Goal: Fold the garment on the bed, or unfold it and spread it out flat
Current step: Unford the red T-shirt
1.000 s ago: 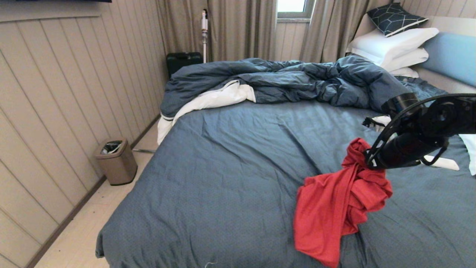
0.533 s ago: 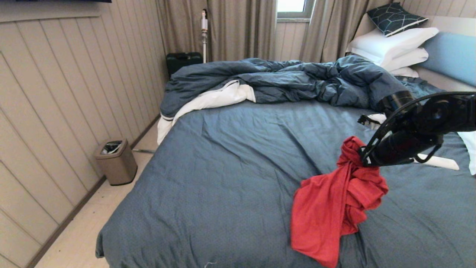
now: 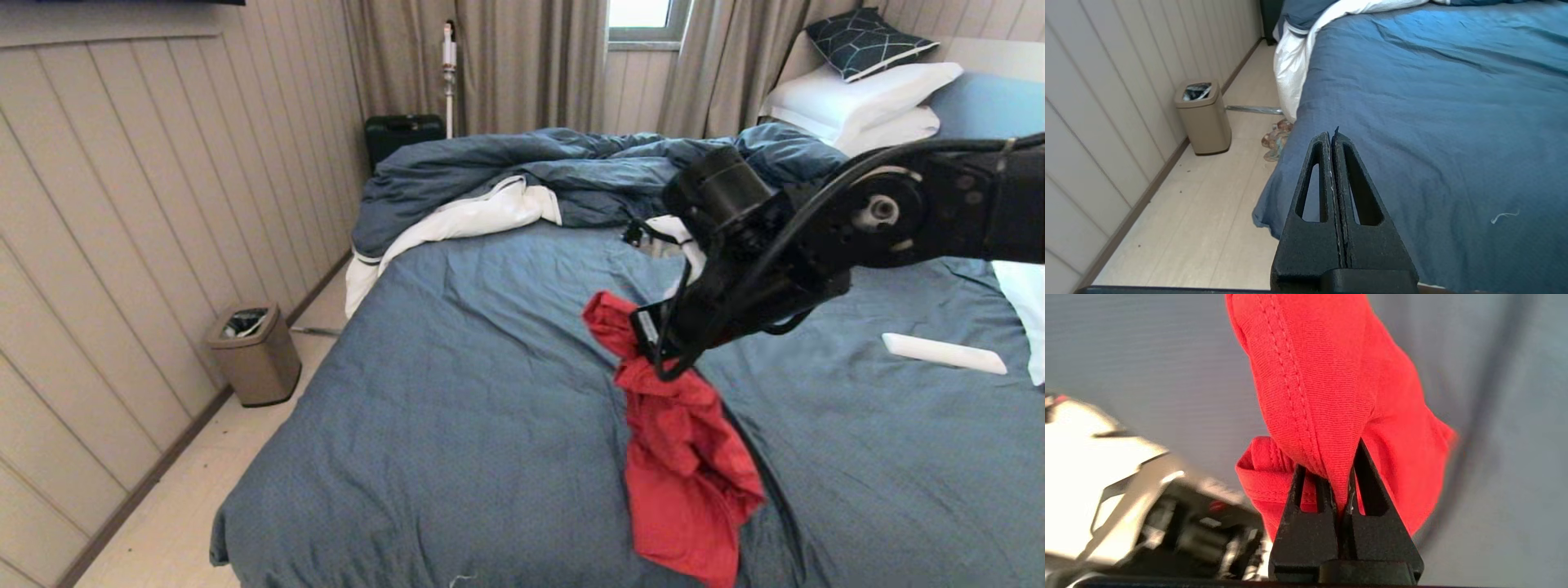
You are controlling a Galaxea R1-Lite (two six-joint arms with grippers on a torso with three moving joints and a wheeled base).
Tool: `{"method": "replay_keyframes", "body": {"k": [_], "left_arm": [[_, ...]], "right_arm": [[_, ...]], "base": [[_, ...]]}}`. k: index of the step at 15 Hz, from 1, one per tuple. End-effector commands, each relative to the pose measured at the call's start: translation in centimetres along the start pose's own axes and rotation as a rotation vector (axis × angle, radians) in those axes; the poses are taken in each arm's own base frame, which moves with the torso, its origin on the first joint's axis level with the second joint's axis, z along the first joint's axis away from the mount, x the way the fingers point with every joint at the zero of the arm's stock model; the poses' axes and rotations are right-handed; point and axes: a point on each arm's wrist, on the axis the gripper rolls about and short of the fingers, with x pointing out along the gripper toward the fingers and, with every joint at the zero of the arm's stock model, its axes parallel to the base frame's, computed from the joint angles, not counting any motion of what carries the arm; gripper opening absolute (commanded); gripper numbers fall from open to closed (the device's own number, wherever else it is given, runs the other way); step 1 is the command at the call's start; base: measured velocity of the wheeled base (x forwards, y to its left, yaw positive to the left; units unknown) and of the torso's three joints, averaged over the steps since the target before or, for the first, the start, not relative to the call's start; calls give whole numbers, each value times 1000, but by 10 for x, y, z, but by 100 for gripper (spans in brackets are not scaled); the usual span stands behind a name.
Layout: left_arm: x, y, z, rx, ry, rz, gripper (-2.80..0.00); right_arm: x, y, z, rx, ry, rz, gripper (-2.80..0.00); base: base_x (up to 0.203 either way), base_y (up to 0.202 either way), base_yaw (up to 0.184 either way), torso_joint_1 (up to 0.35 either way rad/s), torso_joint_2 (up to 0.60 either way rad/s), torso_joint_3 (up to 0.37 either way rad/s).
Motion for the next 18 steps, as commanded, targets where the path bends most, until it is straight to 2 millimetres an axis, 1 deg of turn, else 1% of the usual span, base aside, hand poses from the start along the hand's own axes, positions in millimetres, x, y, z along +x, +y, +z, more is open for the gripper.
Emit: {"method": "replay_keyframes", "body": {"k": [1,2,3,7,9,12,13,14,16,18], "left_arm": [[0,0,0,0,1,0,-280],[0,0,0,0,1,0,-280],[0,0,0,-1,-1,0,-280],[0,0,0,-1,-1,0,-280],[0,0,0,-1,-1,0,-280],[0,0,0,-1,-2,0,-280],[0,0,0,-1,-2,0,-280],[0,0,0,-1,-2,0,-280],[0,0,0,0,-2,0,-280],[0,0,0,0,-2,0,-280]], "right_arm": [[7,34,2,-51,6,58,-280],[16,44,1,-61,22,70,-280],[29,51,-2,-70,51,71,-280],[81,73,-17,-93,166,69,-280],[92,84,-18,-105,174,77,-280],[122,99,-23,-129,202,79,-280],[129,102,-24,-133,208,79,-280],[132,105,-25,-138,210,81,-280],[133,110,-26,-145,209,87,-280],[129,116,-27,-159,203,94,-280]], "base": [[0,0,0,0,0,0],[0,0,0,0,0,0],[0,0,0,0,0,0],[0,0,0,0,0,0],[0,0,0,0,0,0],[0,0,0,0,0,0],[0,0,0,0,0,0],[0,0,0,0,0,0],[0,0,0,0,0,0],[0,0,0,0,0,0]]}}
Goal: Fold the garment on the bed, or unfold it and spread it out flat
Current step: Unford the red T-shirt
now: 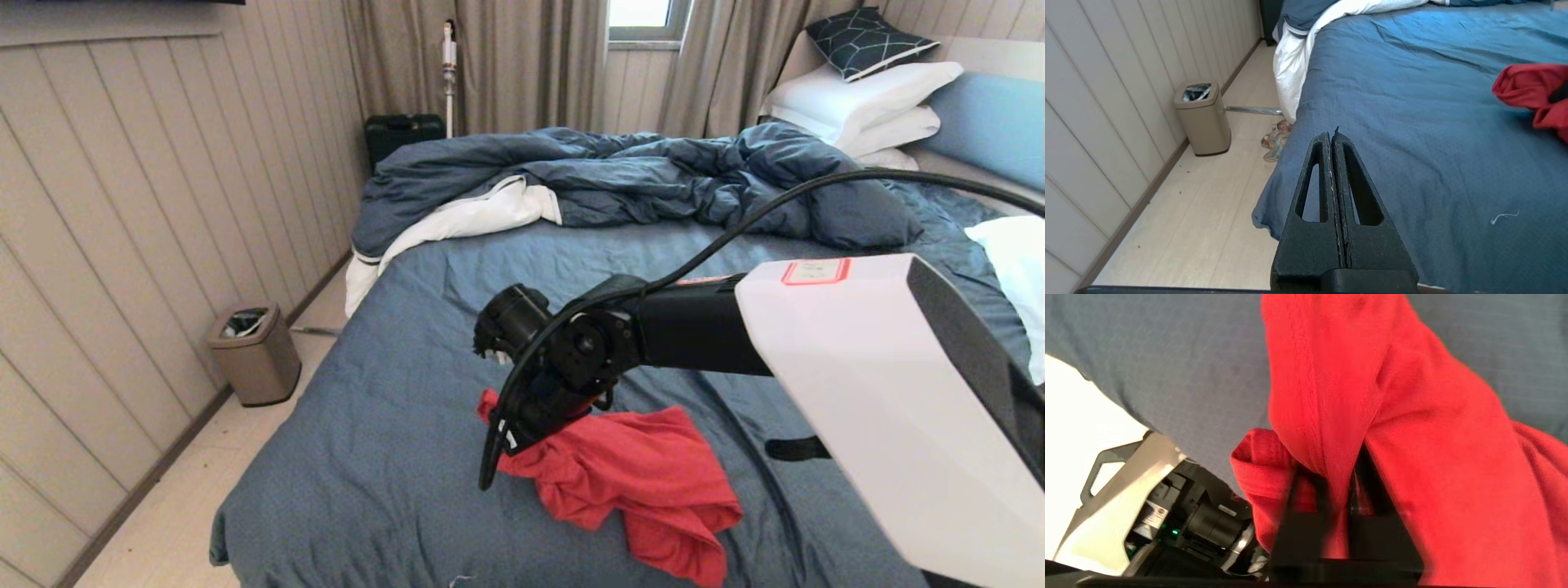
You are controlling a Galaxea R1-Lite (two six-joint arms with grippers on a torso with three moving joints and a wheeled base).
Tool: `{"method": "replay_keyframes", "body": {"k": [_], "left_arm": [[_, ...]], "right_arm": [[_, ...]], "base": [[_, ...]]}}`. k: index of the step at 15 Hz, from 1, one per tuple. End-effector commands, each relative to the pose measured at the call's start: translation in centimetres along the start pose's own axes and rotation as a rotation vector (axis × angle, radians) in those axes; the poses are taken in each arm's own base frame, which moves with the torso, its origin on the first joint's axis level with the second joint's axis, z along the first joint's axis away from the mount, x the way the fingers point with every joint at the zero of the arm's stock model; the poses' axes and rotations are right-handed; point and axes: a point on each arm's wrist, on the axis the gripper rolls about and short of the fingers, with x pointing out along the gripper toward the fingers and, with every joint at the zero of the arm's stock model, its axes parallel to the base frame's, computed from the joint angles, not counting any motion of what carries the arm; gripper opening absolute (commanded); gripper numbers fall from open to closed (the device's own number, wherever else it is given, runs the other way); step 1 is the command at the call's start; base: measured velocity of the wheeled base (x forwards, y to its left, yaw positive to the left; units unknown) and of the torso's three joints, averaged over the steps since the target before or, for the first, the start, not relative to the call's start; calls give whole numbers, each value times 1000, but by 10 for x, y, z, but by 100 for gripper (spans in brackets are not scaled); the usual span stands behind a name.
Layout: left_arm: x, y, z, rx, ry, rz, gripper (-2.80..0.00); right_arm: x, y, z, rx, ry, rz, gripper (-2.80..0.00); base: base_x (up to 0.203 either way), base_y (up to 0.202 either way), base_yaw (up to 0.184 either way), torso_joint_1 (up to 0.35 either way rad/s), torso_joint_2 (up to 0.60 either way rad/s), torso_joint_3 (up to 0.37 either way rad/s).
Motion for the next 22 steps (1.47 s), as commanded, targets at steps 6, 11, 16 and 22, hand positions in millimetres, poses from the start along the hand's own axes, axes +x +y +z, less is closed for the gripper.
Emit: {"method": "replay_keyframes", "body": {"k": [6,11,16,22], "left_arm": [[0,0,0,-1,-1,0,-280],[0,0,0,-1,-1,0,-280],[0,0,0,-1,1,0,-280],[0,0,-1,2,6,-2,-280]], "right_arm": [[-2,9,-1,-22,-10,-12,0],[6,21,-5,-43,3,-2,0],[21,30,-10,-65,27,-19,-280],[11,24,-6,-49,4,-27,-280]], "base": [[0,0,0,0,0,0],[0,0,0,0,0,0],[0,0,0,0,0,0],[0,0,0,0,0,0]]}}
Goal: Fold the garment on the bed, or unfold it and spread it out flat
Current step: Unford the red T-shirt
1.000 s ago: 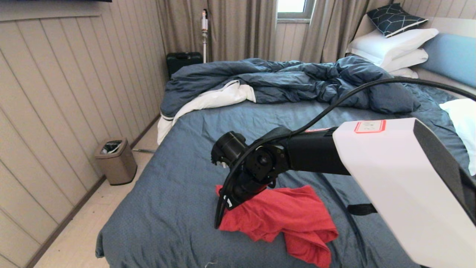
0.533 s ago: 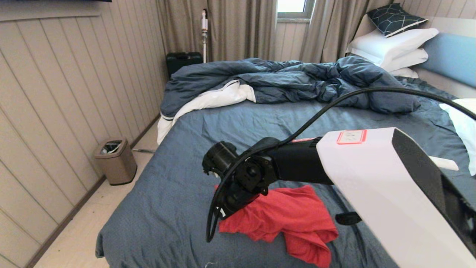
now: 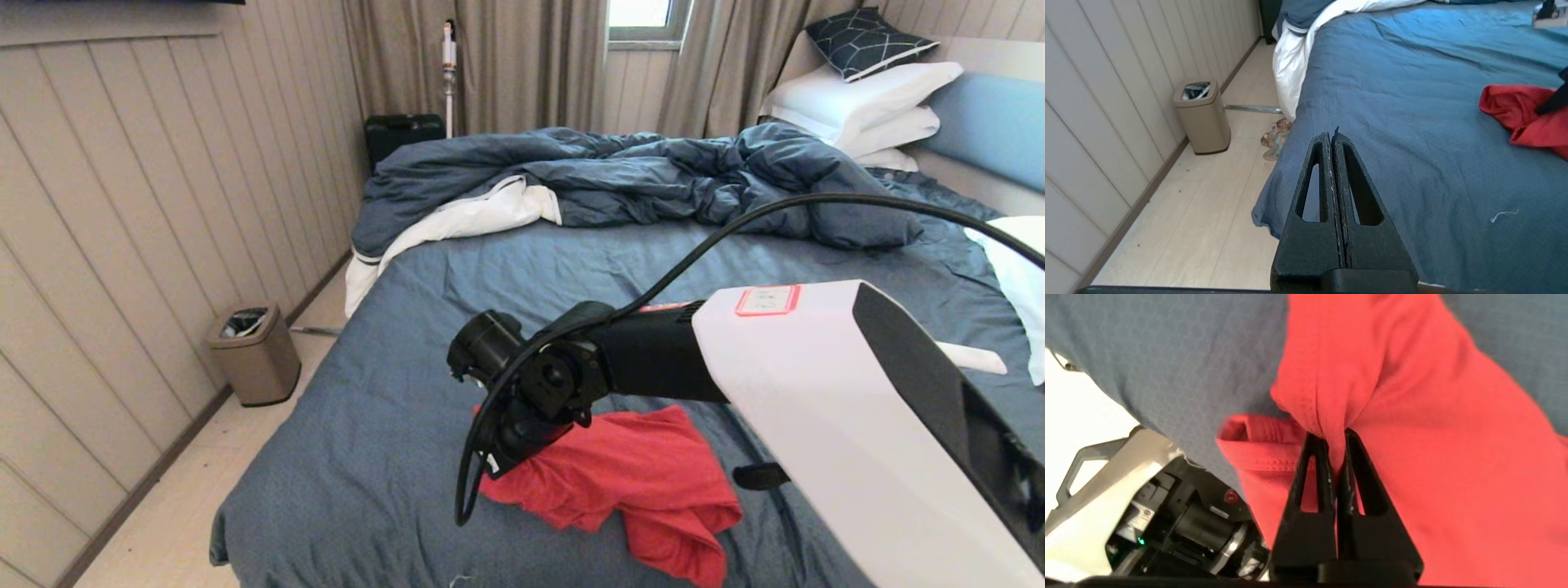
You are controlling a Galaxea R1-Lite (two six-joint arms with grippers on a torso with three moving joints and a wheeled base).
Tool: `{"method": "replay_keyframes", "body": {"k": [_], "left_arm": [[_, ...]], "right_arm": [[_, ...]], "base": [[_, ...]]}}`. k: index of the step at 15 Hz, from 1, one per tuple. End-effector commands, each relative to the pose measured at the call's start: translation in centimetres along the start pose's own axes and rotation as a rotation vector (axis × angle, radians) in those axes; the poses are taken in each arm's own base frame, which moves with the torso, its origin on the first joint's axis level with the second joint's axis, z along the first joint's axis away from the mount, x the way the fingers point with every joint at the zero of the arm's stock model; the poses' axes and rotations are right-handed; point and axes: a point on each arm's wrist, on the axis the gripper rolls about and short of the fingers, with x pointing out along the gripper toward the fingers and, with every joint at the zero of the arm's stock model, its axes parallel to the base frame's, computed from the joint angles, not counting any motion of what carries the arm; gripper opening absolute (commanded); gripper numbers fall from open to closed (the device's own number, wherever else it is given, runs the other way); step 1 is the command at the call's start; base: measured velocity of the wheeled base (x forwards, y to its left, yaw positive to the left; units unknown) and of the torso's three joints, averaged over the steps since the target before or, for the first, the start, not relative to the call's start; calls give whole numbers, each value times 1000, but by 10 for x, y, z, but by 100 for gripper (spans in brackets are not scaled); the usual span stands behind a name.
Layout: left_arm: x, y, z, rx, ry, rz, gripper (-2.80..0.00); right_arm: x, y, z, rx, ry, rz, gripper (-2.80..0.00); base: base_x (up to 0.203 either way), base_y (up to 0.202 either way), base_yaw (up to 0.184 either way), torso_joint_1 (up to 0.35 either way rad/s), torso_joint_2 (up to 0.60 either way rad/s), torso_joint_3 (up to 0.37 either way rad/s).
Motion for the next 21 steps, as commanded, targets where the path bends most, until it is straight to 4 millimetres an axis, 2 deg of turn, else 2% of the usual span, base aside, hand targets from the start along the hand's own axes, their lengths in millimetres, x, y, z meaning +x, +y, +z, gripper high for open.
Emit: {"method": "replay_keyframes", "body": {"k": [1,4,6,8,12,13,16,19,21], "left_arm": [[0,0,0,0,1,1,-280],[0,0,0,0,1,1,-280],[0,0,0,1,1,1,-280],[0,0,0,1,1,1,-280],[0,0,0,1,0,1,-280],[0,0,0,1,0,1,-280],[0,0,0,1,0,1,-280],[0,0,0,0,0,1,-280],[0,0,0,1,0,0,-280]], "right_arm": [[-6,-2,2,4,-12,-5,-280],[-23,-5,6,10,-52,-24,-280],[-41,-9,9,16,-92,-24,-280],[-56,-28,15,51,-127,-41,-280],[-38,-28,11,44,-81,-52,-280],[-35,-26,11,40,-77,-51,0],[-24,-20,8,5,-54,-49,0],[3,-10,1,-23,-2,-77,0],[5,-5,0,-30,0,-71,0]], "base": [[0,0,0,0,0,0],[0,0,0,0,0,0],[0,0,0,0,0,0],[0,0,0,0,0,0],[0,0,0,0,0,0],[0,0,0,0,0,0],[0,0,0,0,0,0],[0,0,0,0,0,0],[0,0,0,0,0,0]]}}
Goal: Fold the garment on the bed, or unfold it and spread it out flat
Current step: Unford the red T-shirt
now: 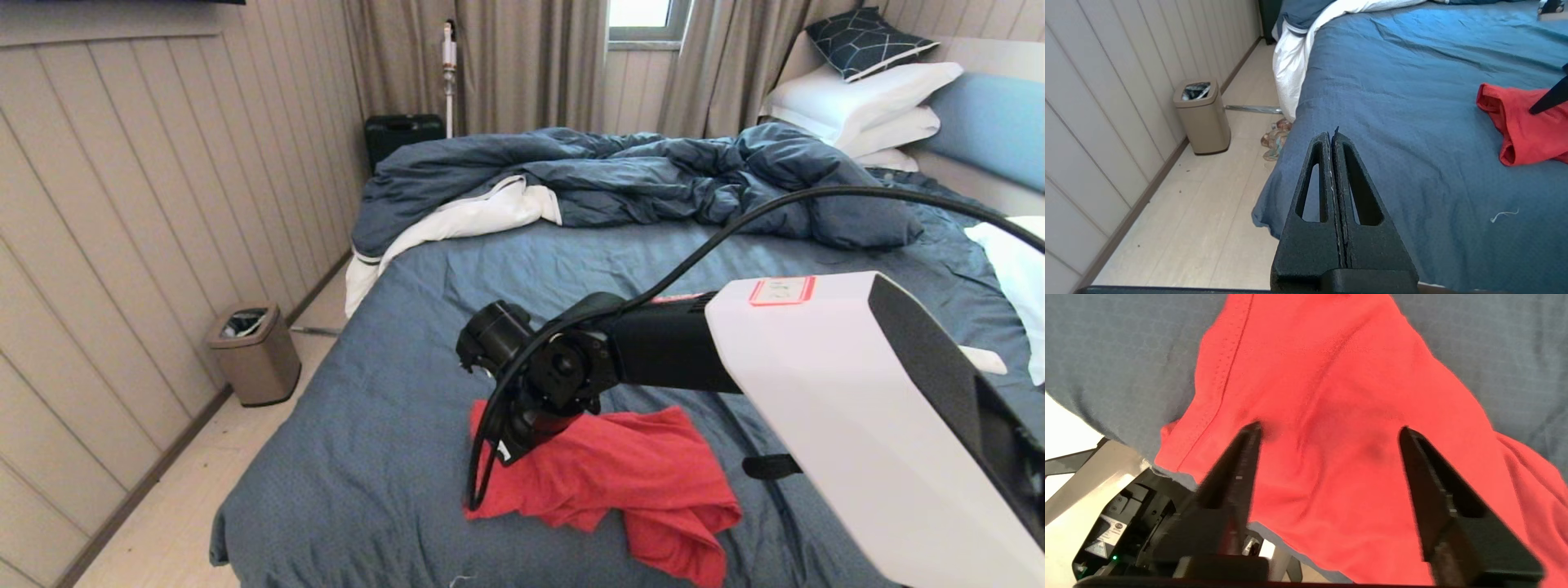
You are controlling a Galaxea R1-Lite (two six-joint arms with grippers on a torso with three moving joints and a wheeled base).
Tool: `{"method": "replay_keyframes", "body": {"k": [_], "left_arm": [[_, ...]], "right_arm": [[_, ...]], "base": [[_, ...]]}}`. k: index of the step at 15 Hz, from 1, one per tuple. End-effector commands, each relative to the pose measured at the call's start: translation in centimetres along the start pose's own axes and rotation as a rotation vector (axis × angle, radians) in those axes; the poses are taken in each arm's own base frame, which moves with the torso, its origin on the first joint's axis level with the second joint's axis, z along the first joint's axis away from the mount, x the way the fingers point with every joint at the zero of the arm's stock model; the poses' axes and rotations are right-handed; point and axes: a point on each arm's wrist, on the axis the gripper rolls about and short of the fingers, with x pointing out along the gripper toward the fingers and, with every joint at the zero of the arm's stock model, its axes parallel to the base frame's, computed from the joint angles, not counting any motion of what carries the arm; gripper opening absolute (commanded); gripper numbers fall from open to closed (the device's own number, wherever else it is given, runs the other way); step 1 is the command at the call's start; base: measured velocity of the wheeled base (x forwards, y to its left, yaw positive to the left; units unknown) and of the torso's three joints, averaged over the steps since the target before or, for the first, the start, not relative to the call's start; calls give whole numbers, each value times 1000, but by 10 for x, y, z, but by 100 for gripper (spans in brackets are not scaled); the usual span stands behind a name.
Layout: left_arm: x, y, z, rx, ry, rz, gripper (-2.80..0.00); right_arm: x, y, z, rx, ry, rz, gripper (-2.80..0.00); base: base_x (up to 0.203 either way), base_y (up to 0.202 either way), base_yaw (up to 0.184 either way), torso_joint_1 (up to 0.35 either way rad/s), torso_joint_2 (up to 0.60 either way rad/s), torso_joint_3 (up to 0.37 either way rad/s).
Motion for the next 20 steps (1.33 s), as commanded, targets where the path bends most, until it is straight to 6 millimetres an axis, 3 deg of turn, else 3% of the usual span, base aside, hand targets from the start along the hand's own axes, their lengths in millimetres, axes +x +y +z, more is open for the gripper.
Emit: {"method": "replay_keyframes", "body": {"k": [1,5,9,14,15,20], "left_arm": [[0,0,0,0,1,0,-280],[0,0,0,-1,0,1,-280],[0,0,0,-1,0,1,-280],[0,0,0,0,0,1,-280],[0,0,0,0,0,1,-280],[0,0,0,0,0,0,-280]], "right_arm": [[4,9,-3,-15,8,7,0],[-12,29,4,-35,-91,45,0],[10,28,-2,-39,-35,28,0],[23,29,-5,-38,-18,19,0],[23,29,-5,-39,-19,17,-280],[27,29,-7,-43,-6,9,-280]], "base": [[0,0,0,0,0,0],[0,0,0,0,0,0],[0,0,0,0,0,0],[0,0,0,0,0,0],[0,0,0,0,0,0],[0,0,0,0,0,0]]}}
